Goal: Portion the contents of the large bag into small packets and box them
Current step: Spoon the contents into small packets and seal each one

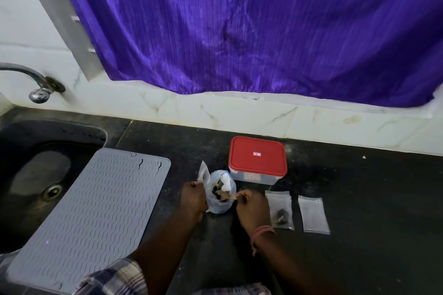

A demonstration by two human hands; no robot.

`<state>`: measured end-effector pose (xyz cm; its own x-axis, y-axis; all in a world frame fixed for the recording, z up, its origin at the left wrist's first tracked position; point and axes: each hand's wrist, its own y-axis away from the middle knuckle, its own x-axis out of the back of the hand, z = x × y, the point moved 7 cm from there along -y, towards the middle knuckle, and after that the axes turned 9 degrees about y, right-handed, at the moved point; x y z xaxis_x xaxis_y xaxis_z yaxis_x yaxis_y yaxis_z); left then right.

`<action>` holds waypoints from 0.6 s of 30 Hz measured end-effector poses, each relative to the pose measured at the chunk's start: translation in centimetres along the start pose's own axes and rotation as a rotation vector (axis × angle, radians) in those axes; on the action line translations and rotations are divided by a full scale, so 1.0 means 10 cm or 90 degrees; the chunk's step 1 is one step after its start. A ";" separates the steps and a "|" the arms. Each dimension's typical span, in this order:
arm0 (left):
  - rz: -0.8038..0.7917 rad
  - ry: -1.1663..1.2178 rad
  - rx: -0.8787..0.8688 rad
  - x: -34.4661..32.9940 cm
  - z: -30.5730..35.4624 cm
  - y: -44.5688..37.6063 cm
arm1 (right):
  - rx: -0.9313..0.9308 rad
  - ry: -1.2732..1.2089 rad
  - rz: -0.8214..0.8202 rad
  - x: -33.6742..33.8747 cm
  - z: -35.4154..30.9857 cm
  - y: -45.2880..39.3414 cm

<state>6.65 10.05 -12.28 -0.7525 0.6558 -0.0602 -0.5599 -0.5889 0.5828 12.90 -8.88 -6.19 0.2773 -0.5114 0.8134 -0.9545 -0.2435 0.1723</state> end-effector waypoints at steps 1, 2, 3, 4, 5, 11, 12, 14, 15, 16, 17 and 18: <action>-0.014 0.004 0.003 -0.02 0.00 0.02 | -0.009 -0.005 -0.009 -0.04 0.02 -0.01; -0.025 0.005 0.002 -0.03 0.01 0.03 | -0.040 -0.025 -0.028 -0.08 0.04 -0.01; -0.034 0.004 -0.002 -0.03 0.02 0.03 | -0.091 -0.073 -0.042 -0.11 0.10 -0.02; -0.043 0.003 -0.004 -0.03 0.02 0.02 | -0.158 -0.138 -0.047 -0.13 0.18 -0.02; -0.054 0.005 -0.003 -0.03 0.01 0.01 | -0.221 -0.203 -0.039 -0.14 0.26 -0.03; -0.029 0.041 0.014 0.00 -0.02 -0.01 | -0.322 -0.361 -0.017 -0.13 0.45 0.00; -0.001 0.030 0.011 0.03 -0.04 -0.03 | -0.324 -0.372 -0.014 -0.11 0.45 0.00; 0.054 -0.007 -0.008 0.11 -0.02 -0.06 | -0.329 -0.385 -0.009 -0.09 0.46 0.01; 0.074 -0.029 -0.021 0.14 -0.01 -0.06 | -0.324 -0.392 -0.009 -0.07 0.45 0.02; 0.091 -0.051 -0.034 0.16 0.02 -0.05 | -0.314 -0.402 -0.010 -0.05 0.42 0.02; 0.108 -0.069 -0.048 0.18 0.07 -0.01 | -0.300 -0.413 -0.012 -0.02 0.38 0.03; 0.124 -0.084 -0.066 0.18 0.12 0.03 | -0.285 -0.425 -0.016 0.00 0.32 0.03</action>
<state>5.52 11.61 -11.20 -0.8019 0.5768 0.1559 -0.4458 -0.7512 0.4868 12.91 -11.61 -7.97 0.1714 -0.9293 0.3270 -0.8615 0.0197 0.5074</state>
